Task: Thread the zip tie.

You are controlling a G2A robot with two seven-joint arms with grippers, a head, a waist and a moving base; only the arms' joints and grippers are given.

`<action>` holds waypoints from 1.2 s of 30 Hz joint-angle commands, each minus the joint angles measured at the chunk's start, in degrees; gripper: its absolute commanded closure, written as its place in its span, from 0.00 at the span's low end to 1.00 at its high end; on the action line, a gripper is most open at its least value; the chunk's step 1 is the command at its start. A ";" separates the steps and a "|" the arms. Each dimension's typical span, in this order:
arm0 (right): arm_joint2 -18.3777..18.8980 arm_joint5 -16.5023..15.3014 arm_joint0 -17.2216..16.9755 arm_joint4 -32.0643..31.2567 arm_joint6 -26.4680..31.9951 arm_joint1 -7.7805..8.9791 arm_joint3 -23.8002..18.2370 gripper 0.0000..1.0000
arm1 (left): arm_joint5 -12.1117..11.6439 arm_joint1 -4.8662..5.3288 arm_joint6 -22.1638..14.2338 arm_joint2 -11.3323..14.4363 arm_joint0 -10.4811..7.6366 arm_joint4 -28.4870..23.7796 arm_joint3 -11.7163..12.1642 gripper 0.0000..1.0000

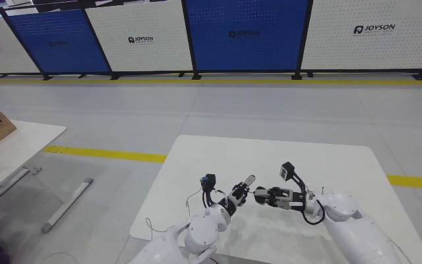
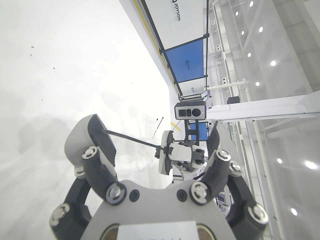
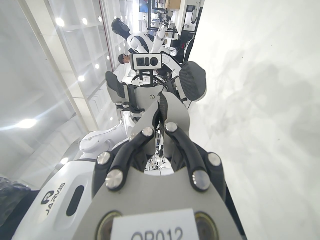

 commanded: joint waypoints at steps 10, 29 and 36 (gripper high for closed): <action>2.52 2.93 -1.60 -4.86 -4.28 1.10 -3.24 1.00 | 0.00 0.00 0.00 0.00 0.00 0.00 0.00 0.00; 2.67 3.06 -1.77 -4.49 -3.98 1.12 -3.43 1.00 | 0.00 0.00 0.00 0.00 0.00 0.00 0.00 0.00; 3.46 3.93 -2.25 -4.04 -4.75 1.26 -4.64 1.00 | 0.00 0.00 0.00 0.00 0.00 0.00 0.00 0.00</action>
